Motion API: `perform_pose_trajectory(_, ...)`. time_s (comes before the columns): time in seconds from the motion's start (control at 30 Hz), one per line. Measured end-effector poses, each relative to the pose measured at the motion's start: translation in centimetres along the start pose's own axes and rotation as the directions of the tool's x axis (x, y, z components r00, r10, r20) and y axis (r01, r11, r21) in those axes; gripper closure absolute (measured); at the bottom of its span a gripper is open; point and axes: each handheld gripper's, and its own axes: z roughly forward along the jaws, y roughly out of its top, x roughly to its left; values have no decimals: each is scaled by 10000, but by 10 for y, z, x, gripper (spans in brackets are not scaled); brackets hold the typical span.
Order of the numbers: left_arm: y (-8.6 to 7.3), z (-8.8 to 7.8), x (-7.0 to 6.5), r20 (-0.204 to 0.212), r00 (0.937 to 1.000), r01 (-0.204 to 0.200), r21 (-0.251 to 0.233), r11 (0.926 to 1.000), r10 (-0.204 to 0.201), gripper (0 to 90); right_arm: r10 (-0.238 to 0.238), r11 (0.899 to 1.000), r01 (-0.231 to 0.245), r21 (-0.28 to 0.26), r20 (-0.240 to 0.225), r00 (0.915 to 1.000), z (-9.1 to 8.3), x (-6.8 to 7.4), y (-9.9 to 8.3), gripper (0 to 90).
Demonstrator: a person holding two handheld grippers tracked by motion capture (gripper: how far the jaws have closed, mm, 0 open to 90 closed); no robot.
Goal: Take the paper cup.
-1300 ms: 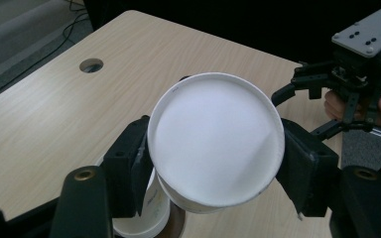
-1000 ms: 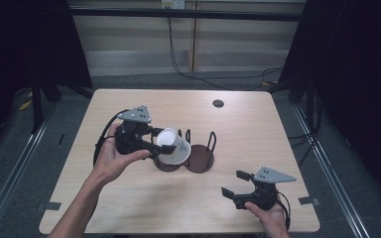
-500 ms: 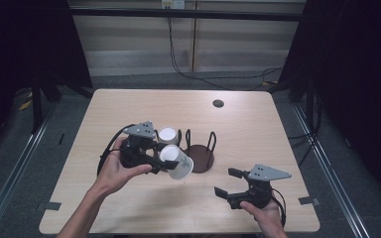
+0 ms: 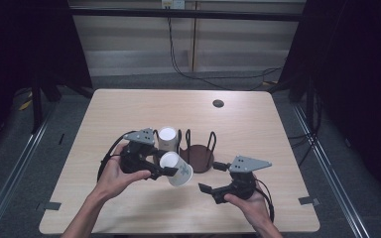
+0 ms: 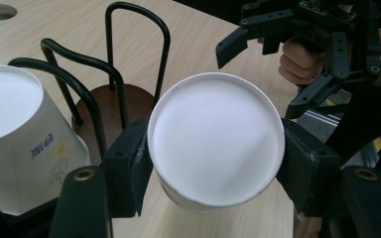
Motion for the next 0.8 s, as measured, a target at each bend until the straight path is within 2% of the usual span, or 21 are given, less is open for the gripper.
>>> perform_pose_trajectory(0.2,-2,1,0,100,9999,69,3,10000,-69,363,-194,9998,190,-112,-310,9993,15,3,13,134)
perform_pose_trajectory(0.33,-4,4,-2,207,9998,78,120,9999,-81,363,-228,9997,233,87,-520,9984,27,5,16,133)
perform_pose_trajectory(0.47,-2,3,-3,178,9998,-19,181,9998,16,363,-306,9995,314,98,-736,9968,38,8,15,133)
perform_pose_trajectory(0.57,-1,2,-3,285,9996,-49,34,10000,48,364,-351,9994,347,-59,-917,9952,43,10,12,138)
perform_pose_trajectory(0.63,-1,3,-5,360,9993,-80,75,9999,78,364,-452,9988,470,144,-1108,9928,47,11,11,138)
perform_pose_trajectory(0.8,0,10,-7,637,9980,-62,129,9999,53,364,-596,9979,620,164,-1177,9913,51,13,6,154)
